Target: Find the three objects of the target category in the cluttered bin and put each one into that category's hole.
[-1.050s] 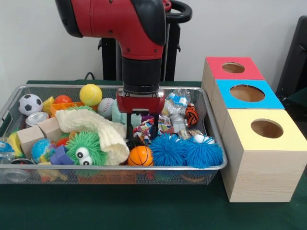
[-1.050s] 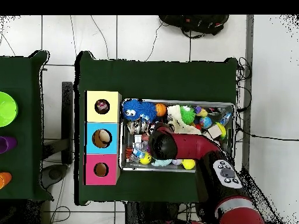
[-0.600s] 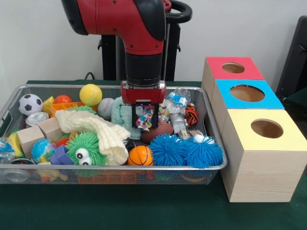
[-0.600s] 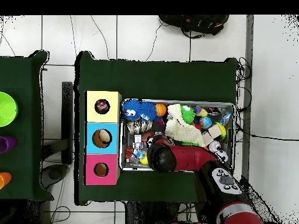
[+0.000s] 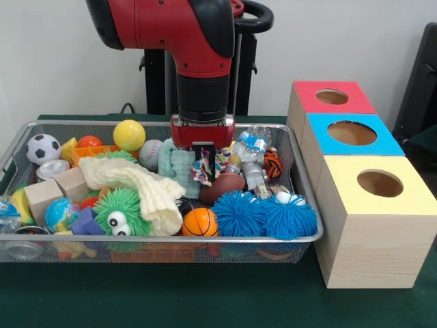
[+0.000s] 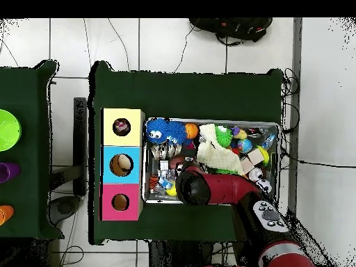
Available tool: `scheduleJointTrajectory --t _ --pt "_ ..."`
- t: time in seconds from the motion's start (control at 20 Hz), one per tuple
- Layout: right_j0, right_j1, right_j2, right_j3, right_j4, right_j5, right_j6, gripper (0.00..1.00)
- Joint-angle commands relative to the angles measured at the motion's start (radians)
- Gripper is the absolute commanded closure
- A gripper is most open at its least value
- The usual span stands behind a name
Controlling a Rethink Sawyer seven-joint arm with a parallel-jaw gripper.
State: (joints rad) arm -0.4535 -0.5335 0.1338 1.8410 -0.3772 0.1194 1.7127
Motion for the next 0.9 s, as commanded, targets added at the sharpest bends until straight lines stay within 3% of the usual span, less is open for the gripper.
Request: scheduleJointTrajectory --t 0.05,0.15,0.3,0.4,0.6,0.9 --pt "-0.02 0.019 0.058 -0.012 -0.005 0.076 0.059 1.0" --pt "-0.011 -0.016 0.063 -0.011 0.019 0.122 0.06 1.0" --pt "0.04 -0.202 0.07 0.006 0.106 0.299 0.068 1.0" --pt "0.074 -0.265 0.066 -0.014 0.159 0.398 0.089 1.0" --pt "0.115 -0.272 0.052 -0.091 0.221 0.484 0.135 1.0" --pt "0.163 -0.196 0.024 -0.273 0.259 0.602 0.157 1.0"
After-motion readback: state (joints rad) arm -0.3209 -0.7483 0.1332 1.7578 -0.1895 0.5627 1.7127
